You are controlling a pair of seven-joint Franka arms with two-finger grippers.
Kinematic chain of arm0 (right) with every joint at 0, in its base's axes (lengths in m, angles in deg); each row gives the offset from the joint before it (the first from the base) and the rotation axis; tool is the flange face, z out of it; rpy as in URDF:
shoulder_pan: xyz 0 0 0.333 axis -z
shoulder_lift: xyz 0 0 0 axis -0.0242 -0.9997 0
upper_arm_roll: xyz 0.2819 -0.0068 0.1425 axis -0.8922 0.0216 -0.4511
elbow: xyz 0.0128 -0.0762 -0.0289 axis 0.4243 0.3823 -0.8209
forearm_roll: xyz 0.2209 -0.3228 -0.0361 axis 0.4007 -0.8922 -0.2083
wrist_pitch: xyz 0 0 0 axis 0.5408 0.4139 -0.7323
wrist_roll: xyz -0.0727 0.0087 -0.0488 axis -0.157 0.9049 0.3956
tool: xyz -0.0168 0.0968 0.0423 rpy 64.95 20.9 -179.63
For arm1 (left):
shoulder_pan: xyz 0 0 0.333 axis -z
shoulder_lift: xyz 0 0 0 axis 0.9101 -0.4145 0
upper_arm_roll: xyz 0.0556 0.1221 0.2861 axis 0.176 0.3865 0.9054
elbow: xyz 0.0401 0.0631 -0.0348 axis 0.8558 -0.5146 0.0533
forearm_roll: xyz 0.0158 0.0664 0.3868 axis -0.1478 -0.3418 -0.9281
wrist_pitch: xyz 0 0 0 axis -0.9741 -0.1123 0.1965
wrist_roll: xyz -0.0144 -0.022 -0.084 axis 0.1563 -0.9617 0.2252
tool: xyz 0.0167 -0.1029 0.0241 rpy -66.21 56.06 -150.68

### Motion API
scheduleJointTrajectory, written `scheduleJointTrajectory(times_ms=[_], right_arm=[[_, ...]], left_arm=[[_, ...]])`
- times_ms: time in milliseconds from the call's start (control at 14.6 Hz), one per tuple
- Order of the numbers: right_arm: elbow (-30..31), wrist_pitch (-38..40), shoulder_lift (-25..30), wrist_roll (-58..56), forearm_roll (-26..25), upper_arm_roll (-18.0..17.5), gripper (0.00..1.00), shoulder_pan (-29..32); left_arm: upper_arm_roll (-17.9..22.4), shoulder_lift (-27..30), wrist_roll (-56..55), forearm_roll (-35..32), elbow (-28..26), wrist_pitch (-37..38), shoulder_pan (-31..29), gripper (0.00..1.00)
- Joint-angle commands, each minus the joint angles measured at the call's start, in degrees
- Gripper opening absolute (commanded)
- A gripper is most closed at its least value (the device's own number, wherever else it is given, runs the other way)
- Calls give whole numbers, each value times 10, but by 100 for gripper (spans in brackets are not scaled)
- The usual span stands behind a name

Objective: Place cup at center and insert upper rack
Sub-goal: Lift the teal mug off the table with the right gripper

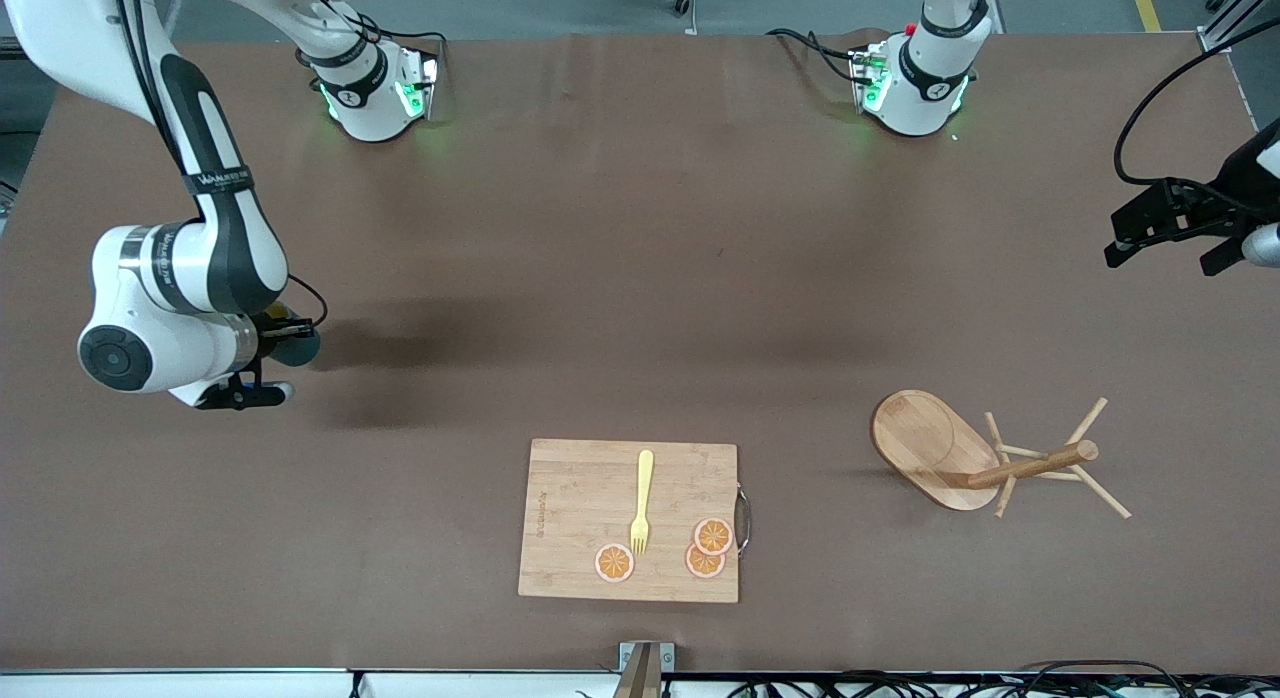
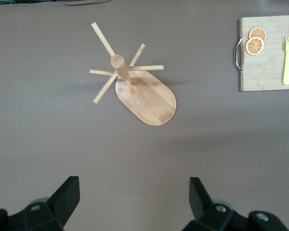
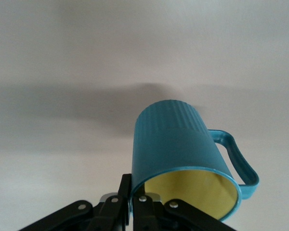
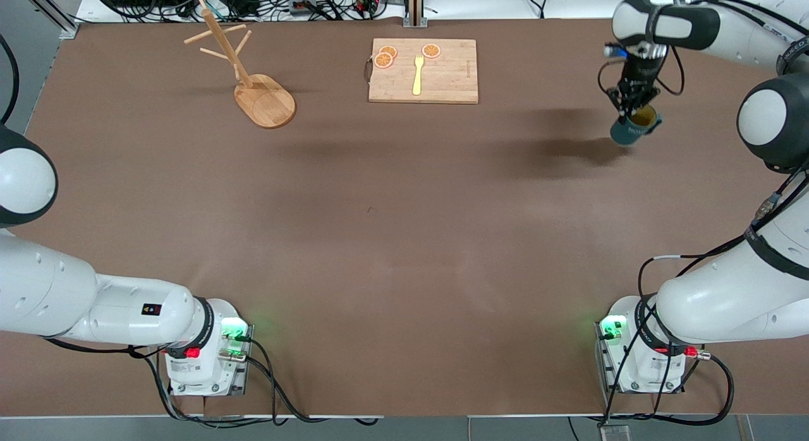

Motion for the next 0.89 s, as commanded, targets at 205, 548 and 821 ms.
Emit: scheduleJointTrajectory(times_ms=[205, 548, 821], right_arm=[[-50, 19, -1, 162, 18, -3, 1, -173], [-125, 13, -55, 186, 137, -1, 1, -318], [-238, 16, -132, 273, 146, -2, 1, -386]], left_arm=[[-1, -1, -3, -8, 6, 0, 1, 100], [-1, -1, -3, -8, 6, 0, -3, 100], [-1, -1, -3, -8, 6, 0, -4, 100]])
